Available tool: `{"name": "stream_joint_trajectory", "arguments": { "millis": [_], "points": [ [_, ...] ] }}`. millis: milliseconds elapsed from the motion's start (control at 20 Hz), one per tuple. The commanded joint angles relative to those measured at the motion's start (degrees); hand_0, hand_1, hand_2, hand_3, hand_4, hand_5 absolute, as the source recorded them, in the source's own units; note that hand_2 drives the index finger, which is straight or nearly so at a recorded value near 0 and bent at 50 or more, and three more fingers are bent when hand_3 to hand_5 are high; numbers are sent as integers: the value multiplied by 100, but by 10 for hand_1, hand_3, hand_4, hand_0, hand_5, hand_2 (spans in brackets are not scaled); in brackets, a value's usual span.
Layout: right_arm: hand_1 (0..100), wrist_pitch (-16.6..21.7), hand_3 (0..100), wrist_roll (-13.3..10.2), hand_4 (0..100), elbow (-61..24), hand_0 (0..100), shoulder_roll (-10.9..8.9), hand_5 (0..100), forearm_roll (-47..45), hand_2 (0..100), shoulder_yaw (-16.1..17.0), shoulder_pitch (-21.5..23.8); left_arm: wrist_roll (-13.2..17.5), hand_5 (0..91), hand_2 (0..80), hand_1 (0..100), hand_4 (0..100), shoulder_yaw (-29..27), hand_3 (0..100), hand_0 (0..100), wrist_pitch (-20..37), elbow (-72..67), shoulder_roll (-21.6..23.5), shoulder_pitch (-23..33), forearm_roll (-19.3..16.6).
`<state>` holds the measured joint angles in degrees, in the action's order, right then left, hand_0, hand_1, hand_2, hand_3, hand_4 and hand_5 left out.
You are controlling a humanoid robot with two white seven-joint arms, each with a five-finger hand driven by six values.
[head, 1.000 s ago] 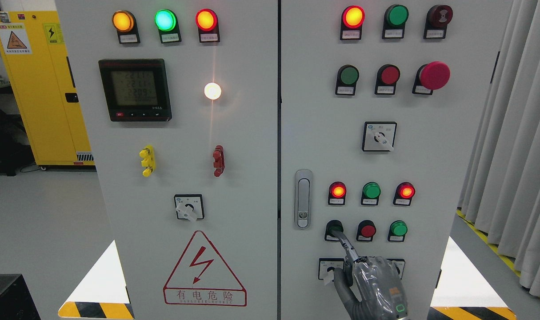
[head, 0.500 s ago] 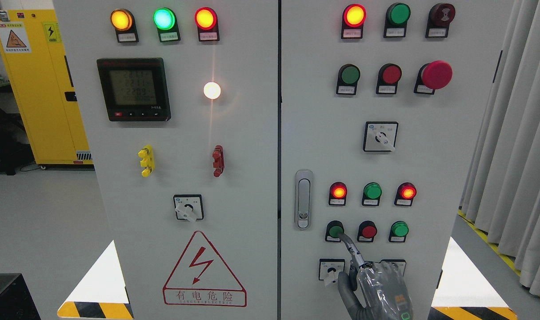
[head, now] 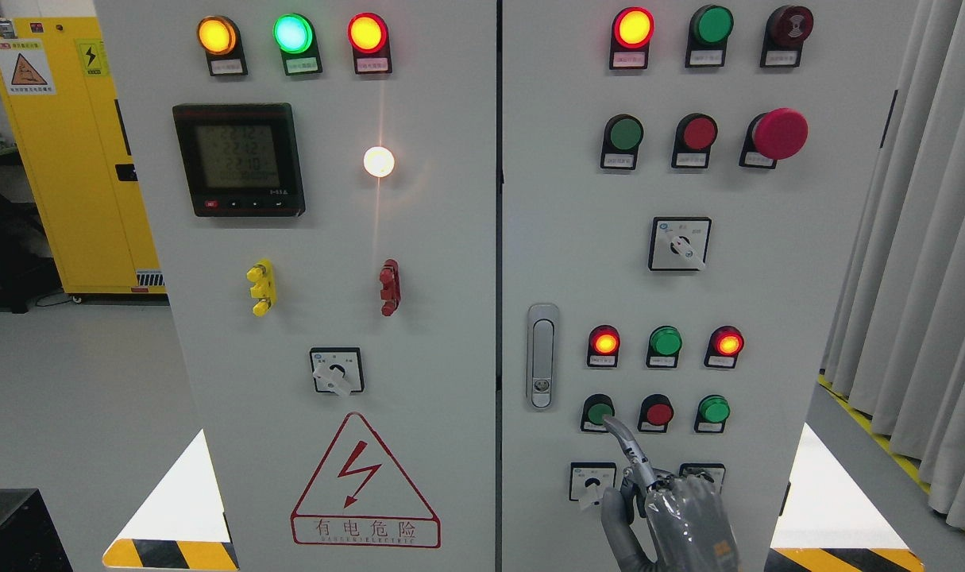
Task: Press green start button
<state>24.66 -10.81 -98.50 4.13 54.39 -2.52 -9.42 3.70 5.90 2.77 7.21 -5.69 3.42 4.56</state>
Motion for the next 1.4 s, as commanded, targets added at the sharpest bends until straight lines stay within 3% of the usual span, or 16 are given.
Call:
{"name": "stream_joint_trajectory", "arguments": {
  "millis": [0, 100, 150, 200, 300, 450, 600, 800, 950, 1050, 1350],
  "points": [
    [888, -5, 686, 52, 794, -459, 891, 0, 833, -1559, 0, -495, 335, -27, 0, 0, 556, 0, -1, 0, 120, -5, 0, 6, 1, 1],
    [863, -5, 567, 78, 710, -433, 868, -17, 762, -2193, 0, -635, 388, -27, 0, 0, 556, 0, -1, 0, 120, -5, 0, 6, -7, 1],
    [846, -5, 461, 218, 596, -424, 868, -96, 677, -2552, 0, -714, 423, -27, 0, 0, 556, 0, -1, 0, 120, -5, 0, 6, 1, 1],
    [845, -5, 441, 437, 556, -415, 870, -175, 662, -2869, 0, -732, 450, -27, 0, 0, 556, 0, 8, 0, 120, -5, 0, 6, 1, 1],
    [826, -5, 125, 684, 188, -415, 924, -220, 234, -3406, 0, -741, 468, -27, 0, 0, 556, 0, -1, 0, 120, -5, 0, -3, 1, 1],
    [797, -5, 10, 703, 52, -415, 920, -220, 65, -3750, 0, -759, 476, -36, 0, 0, 556, 0, -1, 0, 120, -5, 0, 6, -7, 1],
    [778, -13, 0, 799, 26, -433, 913, -220, 26, -4207, 0, -987, 555, -36, 0, 0, 556, 0, -1, 0, 120, -5, 0, 6, 1, 1],
    [778, -14, 0, 834, 20, -424, 905, -229, 17, -4244, 0, -1023, 599, -27, 0, 0, 556, 0, -1, 0, 120, -5, 0, -3, 1, 1],
    [784, -14, 0, 835, 14, -415, 805, -229, 12, -4244, 0, -1022, 608, -36, 0, 0, 556, 0, -1, 0, 120, -5, 0, 6, 1, 1],
    [797, -14, 0, 835, 17, -407, 679, -229, 13, -4244, 0, -1023, 608, -27, 0, 0, 556, 0, 8, 0, 120, -5, 0, -3, 1, 1],
    [808, -14, 0, 835, 25, -406, 635, -237, 21, -4244, 0, -1014, 608, -27, 0, 0, 556, 0, -1, 0, 120, -5, 0, -3, 1, 1]
  ]
}}
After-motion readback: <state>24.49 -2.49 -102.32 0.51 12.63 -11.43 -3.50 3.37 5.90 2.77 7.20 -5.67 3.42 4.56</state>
